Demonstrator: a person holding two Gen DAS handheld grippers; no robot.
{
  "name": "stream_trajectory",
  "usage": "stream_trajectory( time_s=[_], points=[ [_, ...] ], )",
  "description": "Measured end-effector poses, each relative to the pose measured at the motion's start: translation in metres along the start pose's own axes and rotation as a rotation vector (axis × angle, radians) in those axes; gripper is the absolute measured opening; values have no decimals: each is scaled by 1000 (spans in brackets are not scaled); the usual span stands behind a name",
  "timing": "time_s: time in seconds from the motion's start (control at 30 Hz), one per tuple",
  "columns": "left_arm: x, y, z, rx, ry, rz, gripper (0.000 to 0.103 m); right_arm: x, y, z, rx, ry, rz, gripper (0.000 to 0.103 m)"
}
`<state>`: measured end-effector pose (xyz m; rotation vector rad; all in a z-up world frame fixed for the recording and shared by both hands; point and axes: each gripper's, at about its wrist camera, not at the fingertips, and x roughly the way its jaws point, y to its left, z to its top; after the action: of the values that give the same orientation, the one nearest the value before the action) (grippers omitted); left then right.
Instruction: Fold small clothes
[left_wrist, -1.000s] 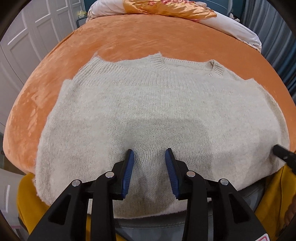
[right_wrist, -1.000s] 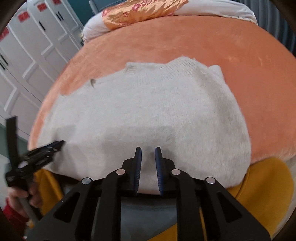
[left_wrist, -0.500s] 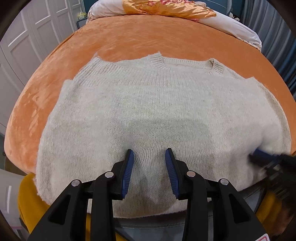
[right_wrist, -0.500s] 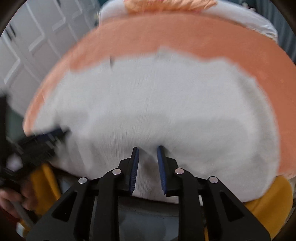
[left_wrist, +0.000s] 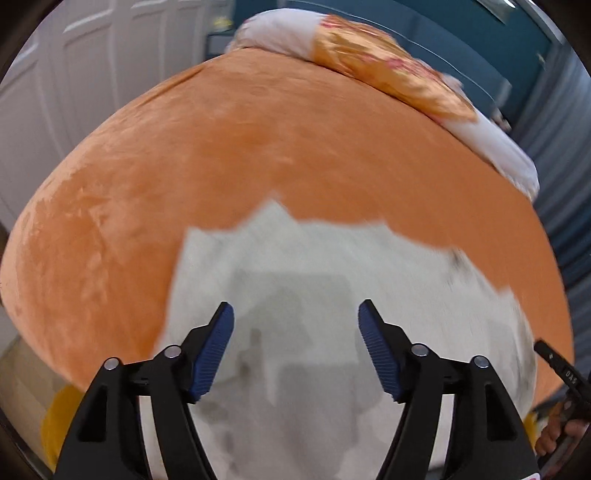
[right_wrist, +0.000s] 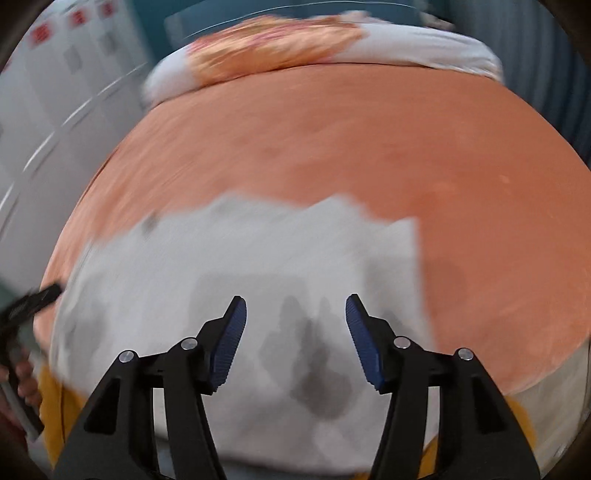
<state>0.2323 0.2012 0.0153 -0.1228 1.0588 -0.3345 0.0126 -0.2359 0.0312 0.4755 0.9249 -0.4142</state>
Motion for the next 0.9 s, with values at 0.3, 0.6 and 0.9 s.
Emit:
stream_trajectory(
  time_s=[0.3,0.6,0.9],
  points=[
    [30,23,22,-71,63,-85,4,20,-17,14,28,20,77,6],
    [28,21,29,-20,-1,56,4,34,-59,14,77,28,-41,6],
    [56,28,8,-28,71,121,10,47,-86,-11,149,103,-32,7]
  ],
)
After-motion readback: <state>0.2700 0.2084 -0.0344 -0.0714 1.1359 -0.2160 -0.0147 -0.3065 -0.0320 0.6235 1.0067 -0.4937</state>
